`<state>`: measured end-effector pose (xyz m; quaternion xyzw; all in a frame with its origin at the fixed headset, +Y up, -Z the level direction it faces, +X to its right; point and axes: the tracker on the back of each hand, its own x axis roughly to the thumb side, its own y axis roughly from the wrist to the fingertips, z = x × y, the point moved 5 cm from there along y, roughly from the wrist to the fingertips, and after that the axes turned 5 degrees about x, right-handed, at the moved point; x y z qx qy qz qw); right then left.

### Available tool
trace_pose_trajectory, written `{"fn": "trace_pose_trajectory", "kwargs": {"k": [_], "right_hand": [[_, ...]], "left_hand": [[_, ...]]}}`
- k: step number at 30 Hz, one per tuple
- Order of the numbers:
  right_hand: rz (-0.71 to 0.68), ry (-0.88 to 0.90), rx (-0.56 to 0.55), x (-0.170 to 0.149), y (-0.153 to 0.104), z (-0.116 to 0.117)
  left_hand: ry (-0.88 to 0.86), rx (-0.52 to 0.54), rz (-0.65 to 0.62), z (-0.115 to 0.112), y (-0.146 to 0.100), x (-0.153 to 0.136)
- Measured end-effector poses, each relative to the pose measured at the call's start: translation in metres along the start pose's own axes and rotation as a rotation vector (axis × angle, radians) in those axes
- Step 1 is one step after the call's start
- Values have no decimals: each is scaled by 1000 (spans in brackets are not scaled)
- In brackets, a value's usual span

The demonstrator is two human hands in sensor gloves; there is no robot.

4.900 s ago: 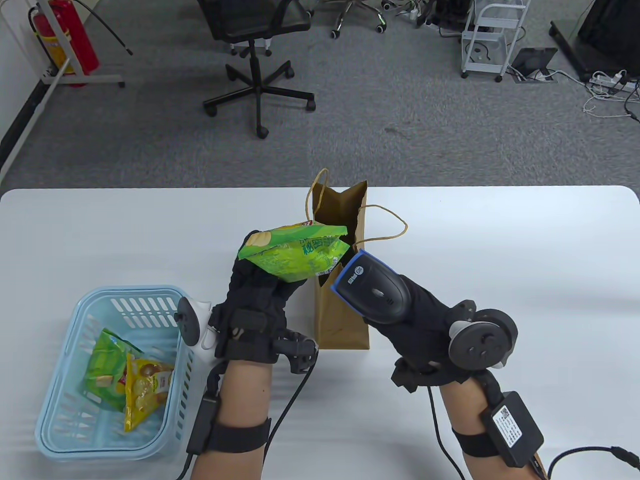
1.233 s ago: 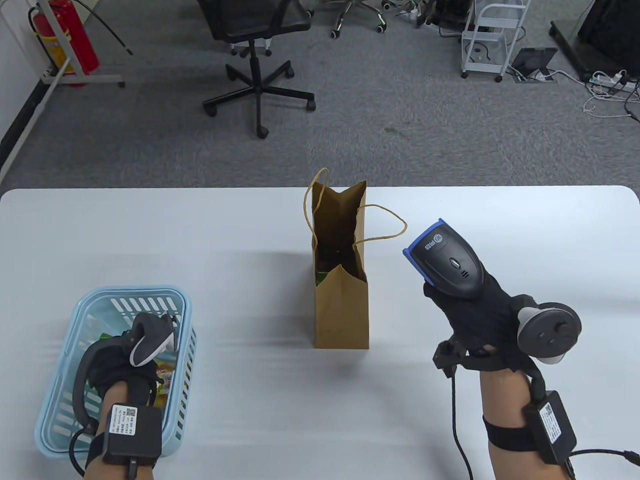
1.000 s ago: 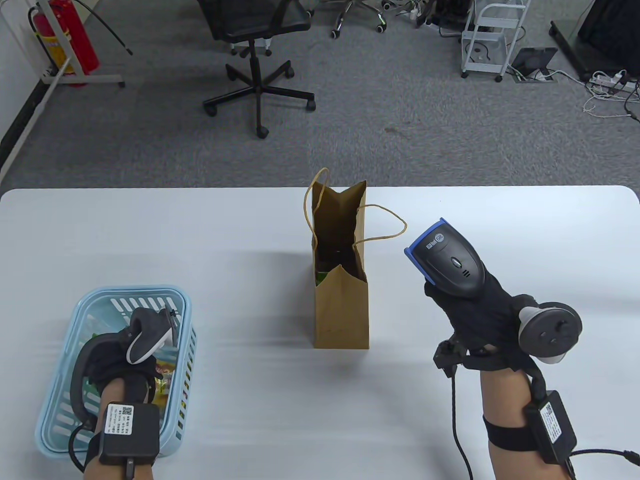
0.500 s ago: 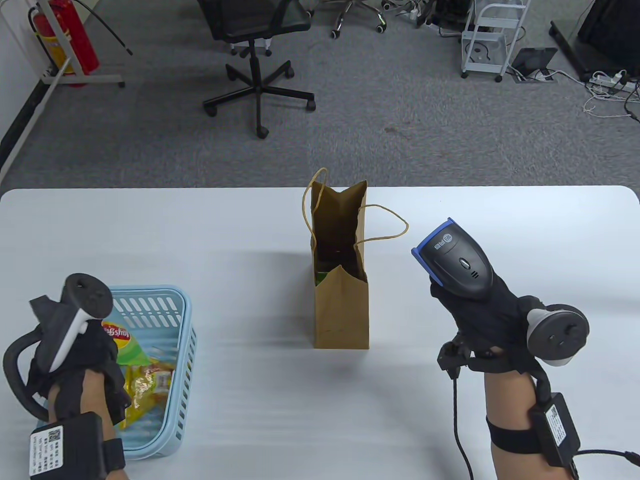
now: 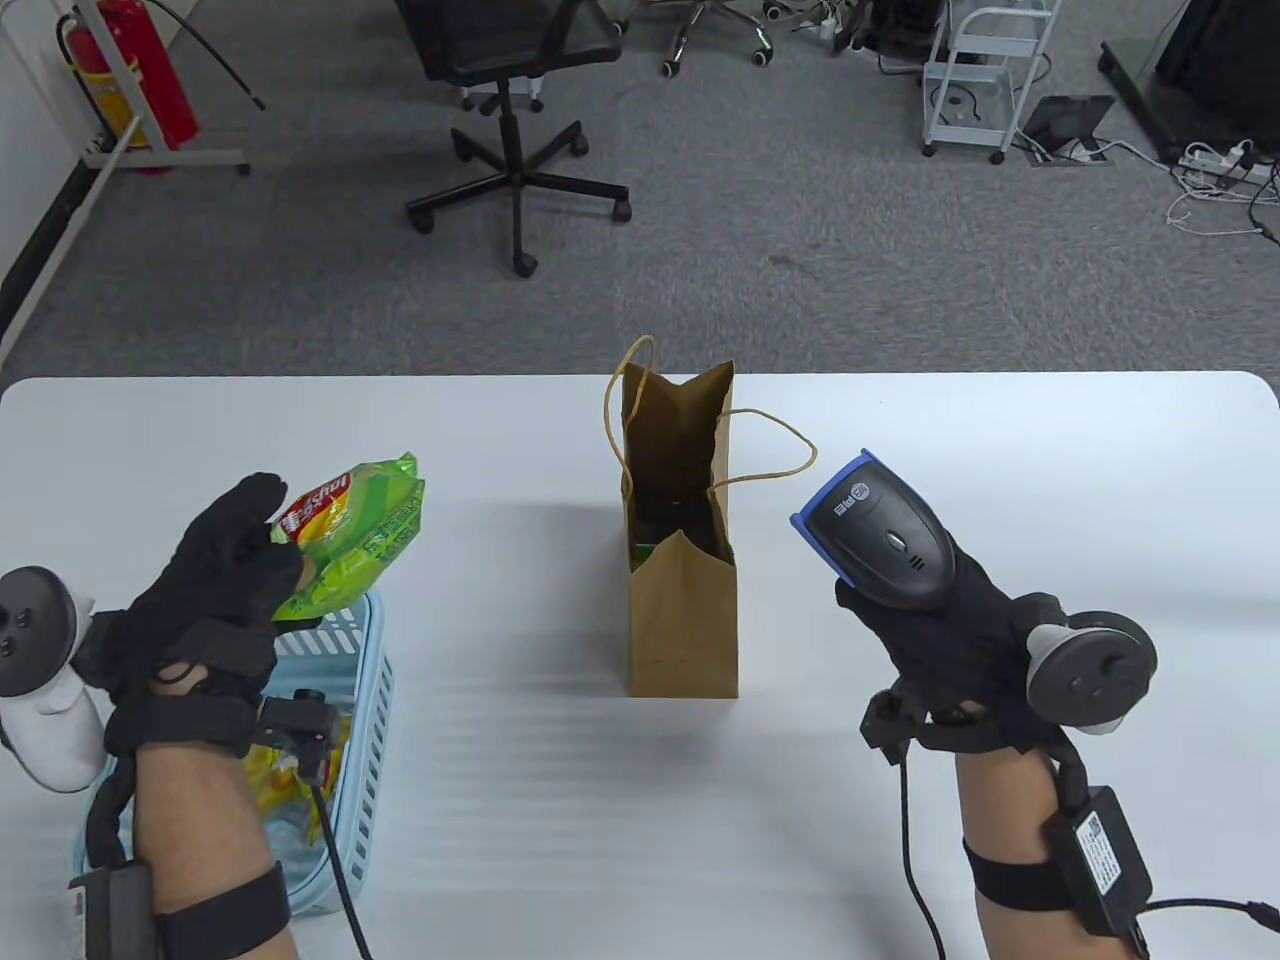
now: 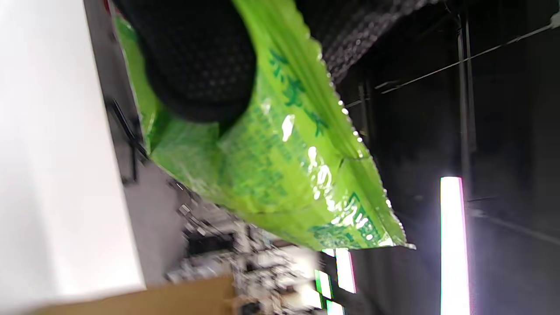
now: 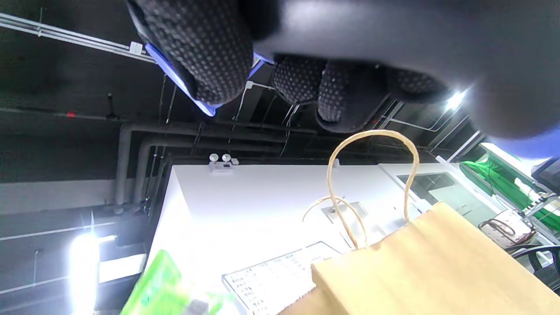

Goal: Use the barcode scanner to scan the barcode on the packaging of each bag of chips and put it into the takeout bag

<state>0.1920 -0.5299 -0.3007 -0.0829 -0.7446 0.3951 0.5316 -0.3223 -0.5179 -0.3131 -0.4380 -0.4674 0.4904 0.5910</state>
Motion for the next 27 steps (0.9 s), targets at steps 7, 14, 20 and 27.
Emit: {"fn": "trace_pose_trajectory", "kwargs": {"k": [7,14,20,27], "right_hand": [[-57,-77,84,15,2,18],[-119,-130,173,25,2,36],[-155,-216,183,31,2,38],[-161,-251,192,30,2,43]], "left_hand": [[-274,-193,-61,-74,2,-6],[-392,-331,-154,-145,-5,-10],[-500,-355,-168,-165,-7,-32],[-501,-373,-156,-172,-6,-43]]}}
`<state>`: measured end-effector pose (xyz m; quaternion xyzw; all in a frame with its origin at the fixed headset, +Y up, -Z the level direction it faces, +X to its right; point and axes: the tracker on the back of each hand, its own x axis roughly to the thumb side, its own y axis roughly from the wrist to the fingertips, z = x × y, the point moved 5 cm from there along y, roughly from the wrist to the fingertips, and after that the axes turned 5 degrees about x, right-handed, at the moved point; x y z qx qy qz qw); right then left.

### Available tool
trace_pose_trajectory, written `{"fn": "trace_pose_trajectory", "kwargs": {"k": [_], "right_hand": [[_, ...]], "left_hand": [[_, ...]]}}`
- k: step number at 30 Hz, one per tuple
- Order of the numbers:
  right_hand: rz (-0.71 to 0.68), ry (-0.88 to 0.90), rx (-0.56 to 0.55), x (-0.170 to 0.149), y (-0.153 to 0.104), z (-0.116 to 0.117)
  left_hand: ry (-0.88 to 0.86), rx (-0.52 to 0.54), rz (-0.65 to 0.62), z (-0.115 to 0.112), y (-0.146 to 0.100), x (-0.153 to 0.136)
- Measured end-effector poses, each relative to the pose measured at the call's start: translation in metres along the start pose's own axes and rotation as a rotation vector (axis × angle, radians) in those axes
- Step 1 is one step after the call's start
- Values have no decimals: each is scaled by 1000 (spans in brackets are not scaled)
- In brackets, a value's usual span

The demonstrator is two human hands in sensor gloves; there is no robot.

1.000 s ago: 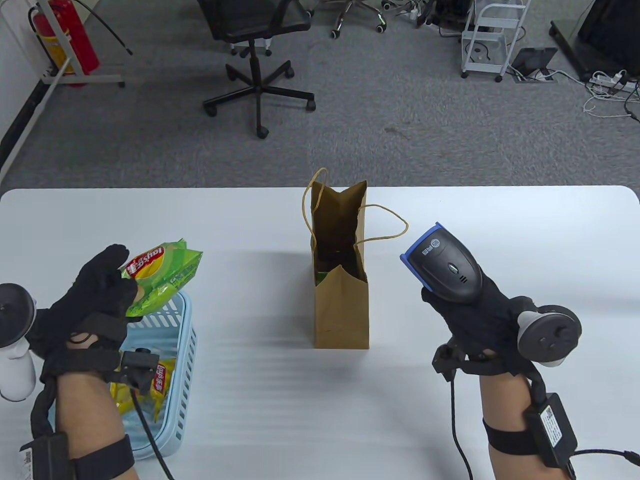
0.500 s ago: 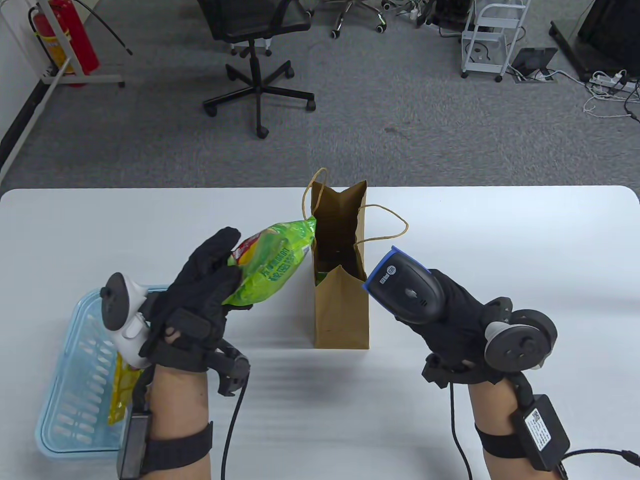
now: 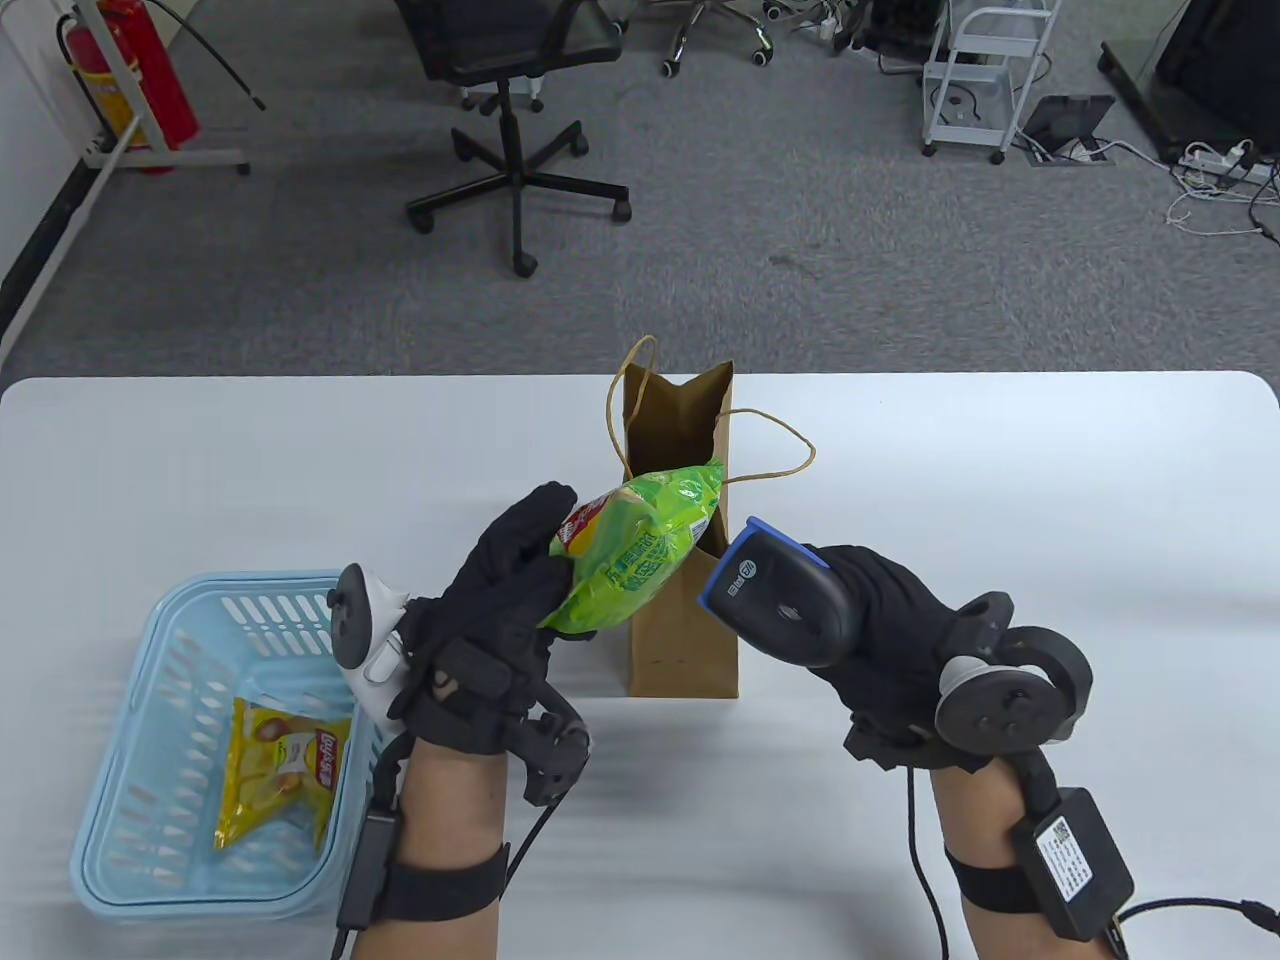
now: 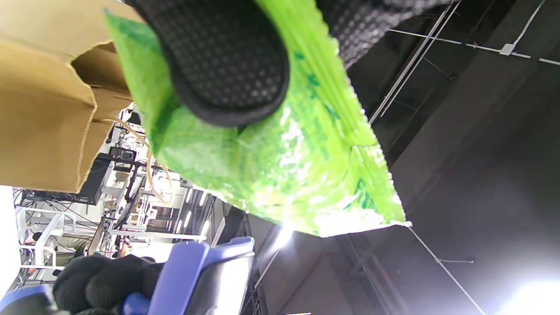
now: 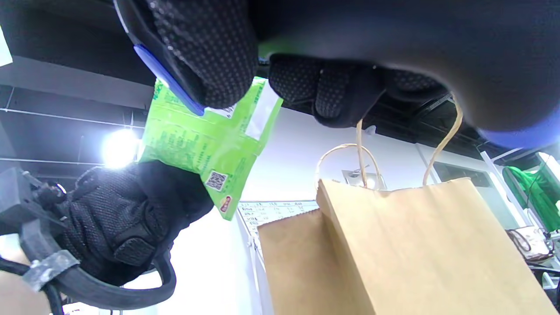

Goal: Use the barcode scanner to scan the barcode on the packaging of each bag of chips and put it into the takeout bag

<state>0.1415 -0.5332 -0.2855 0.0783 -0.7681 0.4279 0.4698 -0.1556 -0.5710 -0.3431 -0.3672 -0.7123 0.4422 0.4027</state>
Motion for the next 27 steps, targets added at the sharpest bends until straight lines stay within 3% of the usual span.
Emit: {"fn": "trace_pose_trajectory", "kwargs": {"k": [9,20,27], "right_hand": [[10,-39,12,-2,-1,4],[15,-40,1,-3,-1,3],[11,-41,2,-1,0,3]], "left_hand": [[-20,1,-1,-2,-1,-2],[-103,-4,69,1,8,-34],[-130,-26,42,-9,7,-32]]}}
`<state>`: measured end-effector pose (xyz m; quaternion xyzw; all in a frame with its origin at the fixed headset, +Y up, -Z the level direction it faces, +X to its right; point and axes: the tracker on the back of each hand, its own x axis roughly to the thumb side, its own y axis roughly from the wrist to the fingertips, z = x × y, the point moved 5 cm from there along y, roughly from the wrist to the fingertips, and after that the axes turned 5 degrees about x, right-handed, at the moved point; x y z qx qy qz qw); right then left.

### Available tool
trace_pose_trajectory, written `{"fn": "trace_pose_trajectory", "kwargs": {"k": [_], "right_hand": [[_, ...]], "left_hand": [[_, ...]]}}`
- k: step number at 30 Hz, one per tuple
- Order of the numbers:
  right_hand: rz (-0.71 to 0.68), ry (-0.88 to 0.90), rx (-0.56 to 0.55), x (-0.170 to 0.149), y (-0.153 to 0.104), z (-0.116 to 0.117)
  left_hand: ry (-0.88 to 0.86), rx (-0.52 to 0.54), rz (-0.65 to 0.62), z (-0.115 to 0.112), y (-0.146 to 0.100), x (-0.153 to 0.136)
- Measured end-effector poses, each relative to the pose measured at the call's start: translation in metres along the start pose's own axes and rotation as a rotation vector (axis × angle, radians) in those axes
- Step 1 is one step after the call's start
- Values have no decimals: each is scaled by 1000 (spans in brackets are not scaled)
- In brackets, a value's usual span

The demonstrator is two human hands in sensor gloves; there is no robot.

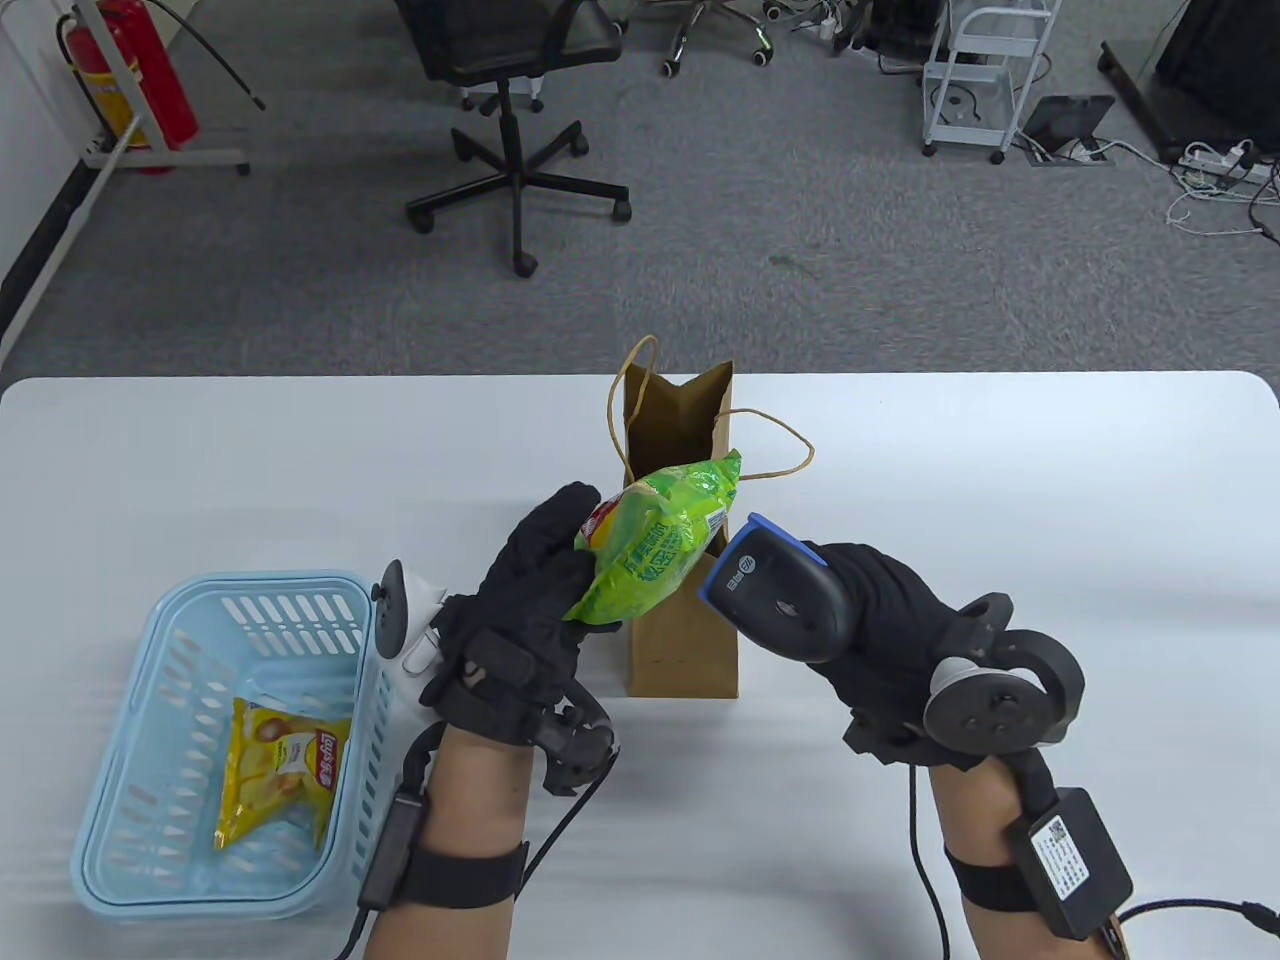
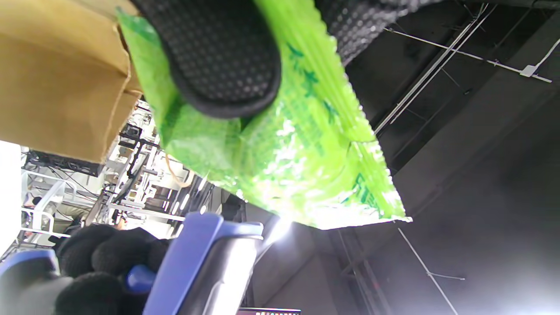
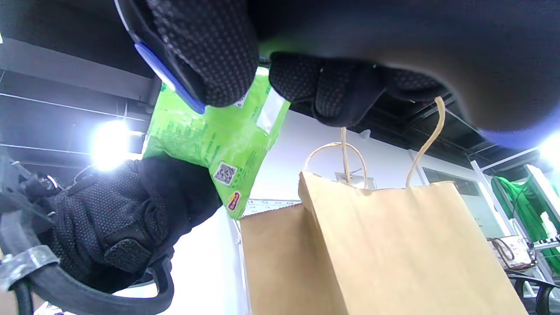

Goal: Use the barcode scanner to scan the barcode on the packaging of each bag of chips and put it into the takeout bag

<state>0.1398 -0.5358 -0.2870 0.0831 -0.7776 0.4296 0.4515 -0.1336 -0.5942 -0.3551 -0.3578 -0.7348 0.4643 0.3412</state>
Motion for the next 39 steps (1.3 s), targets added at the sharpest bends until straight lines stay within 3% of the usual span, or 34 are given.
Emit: {"fn": "trace_pose_trajectory", "kwargs": {"k": [5,11,17,23,32,39], "right_hand": [[6,7,-15,0,0,-4],[33,36,-84,-6,-7,-24],[39,55,-111,-9,-11,-35],[36,71,-126,-9,-13,-41],[35,81,-149,-9,-16,-50],[38,93,-162,-10,-18,-54]], "left_hand": [[0,38,-17,-1,0,2],[-59,169,31,-4,11,-3],[-20,254,95,-14,25,-3],[35,345,138,-9,32,-7],[59,397,198,-9,41,-22],[98,340,189,-17,39,-19]]}}
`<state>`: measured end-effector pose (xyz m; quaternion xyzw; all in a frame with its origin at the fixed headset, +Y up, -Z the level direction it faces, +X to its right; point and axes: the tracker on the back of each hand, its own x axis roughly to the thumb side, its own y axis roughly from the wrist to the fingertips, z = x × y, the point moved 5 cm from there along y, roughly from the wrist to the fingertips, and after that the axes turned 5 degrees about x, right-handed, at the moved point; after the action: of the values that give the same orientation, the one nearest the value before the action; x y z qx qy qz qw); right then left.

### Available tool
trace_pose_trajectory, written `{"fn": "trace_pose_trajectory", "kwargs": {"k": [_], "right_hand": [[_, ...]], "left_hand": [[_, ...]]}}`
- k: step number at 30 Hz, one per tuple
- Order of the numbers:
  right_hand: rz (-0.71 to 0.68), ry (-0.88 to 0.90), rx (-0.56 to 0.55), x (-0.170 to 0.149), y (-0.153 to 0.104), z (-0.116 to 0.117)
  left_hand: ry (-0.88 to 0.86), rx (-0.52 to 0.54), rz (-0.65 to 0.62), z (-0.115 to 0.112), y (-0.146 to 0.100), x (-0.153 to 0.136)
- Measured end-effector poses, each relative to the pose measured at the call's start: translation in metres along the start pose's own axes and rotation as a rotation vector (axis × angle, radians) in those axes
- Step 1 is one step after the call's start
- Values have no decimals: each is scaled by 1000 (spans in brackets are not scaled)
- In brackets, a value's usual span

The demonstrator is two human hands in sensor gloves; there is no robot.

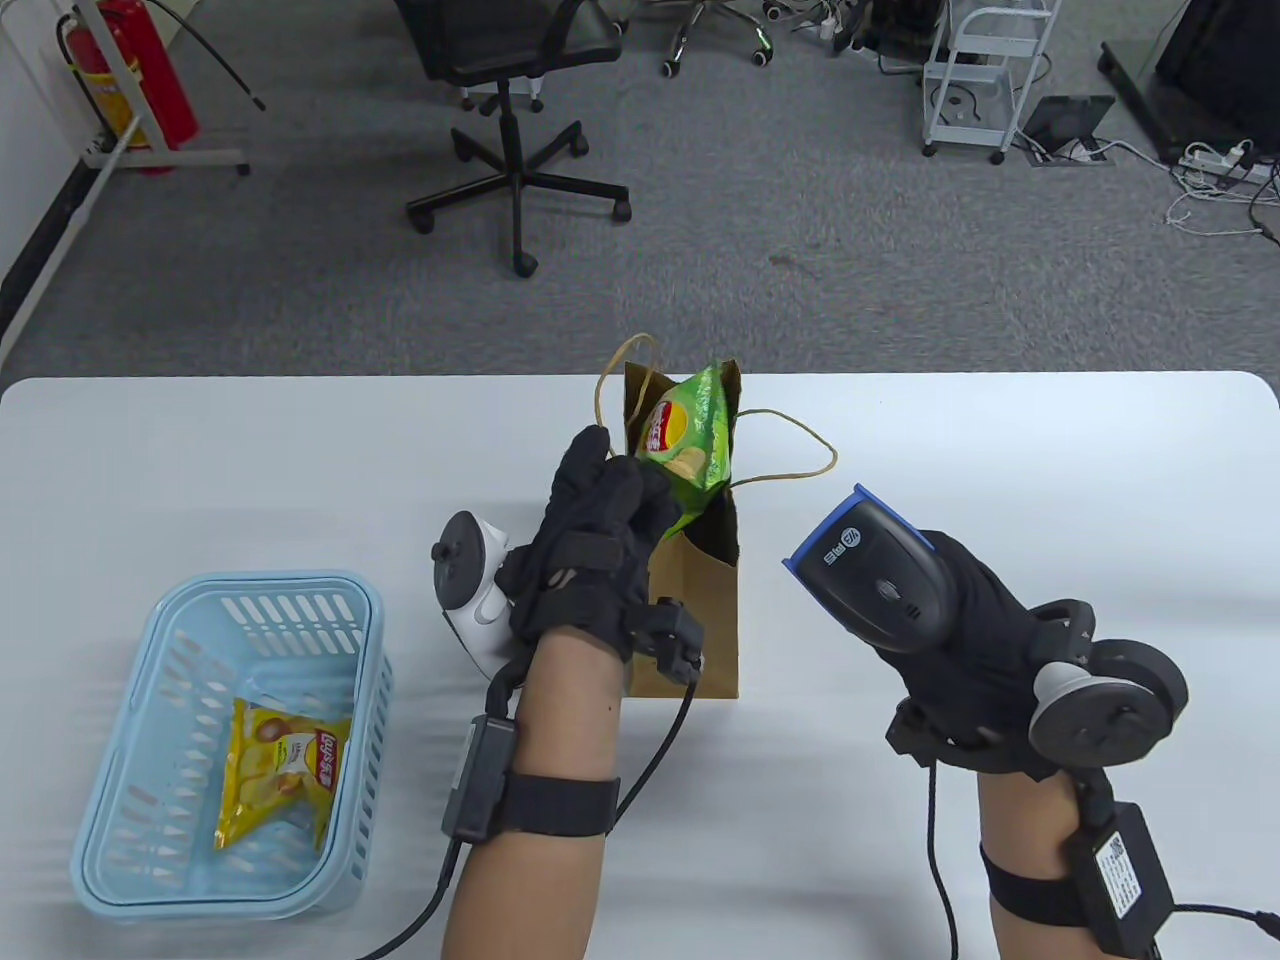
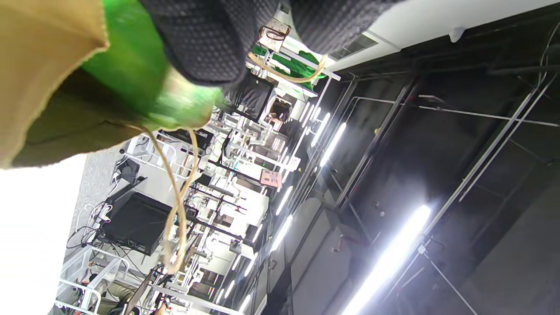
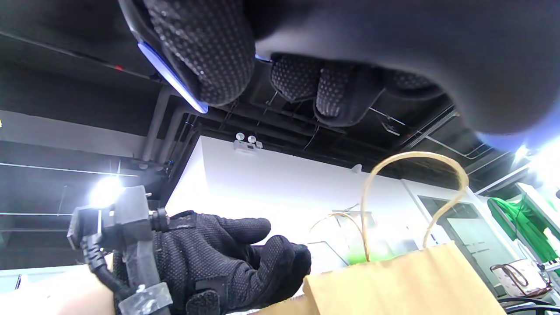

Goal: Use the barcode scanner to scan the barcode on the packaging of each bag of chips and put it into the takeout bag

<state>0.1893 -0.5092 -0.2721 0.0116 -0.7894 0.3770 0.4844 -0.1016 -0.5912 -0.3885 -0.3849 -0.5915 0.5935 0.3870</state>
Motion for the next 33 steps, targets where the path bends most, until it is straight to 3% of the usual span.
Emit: {"fn": "trace_pose_trajectory", "kwargs": {"k": [8,13,17,22,26,31,33], "right_hand": [[1,-11,4,0,0,0],[3,-19,9,0,0,1],[8,-27,21,-1,1,5],[14,-43,43,-3,3,13],[13,-68,71,-2,4,22],[17,-106,98,-2,5,30],[22,-110,106,-4,5,32]], "left_hand": [[57,-85,-86,-5,-21,44],[164,-55,-169,17,-41,97],[325,43,-205,61,-55,138],[552,210,-147,133,-63,153],[686,266,-21,190,-63,133],[792,203,222,245,-63,91],[928,198,320,264,-64,79]]}}
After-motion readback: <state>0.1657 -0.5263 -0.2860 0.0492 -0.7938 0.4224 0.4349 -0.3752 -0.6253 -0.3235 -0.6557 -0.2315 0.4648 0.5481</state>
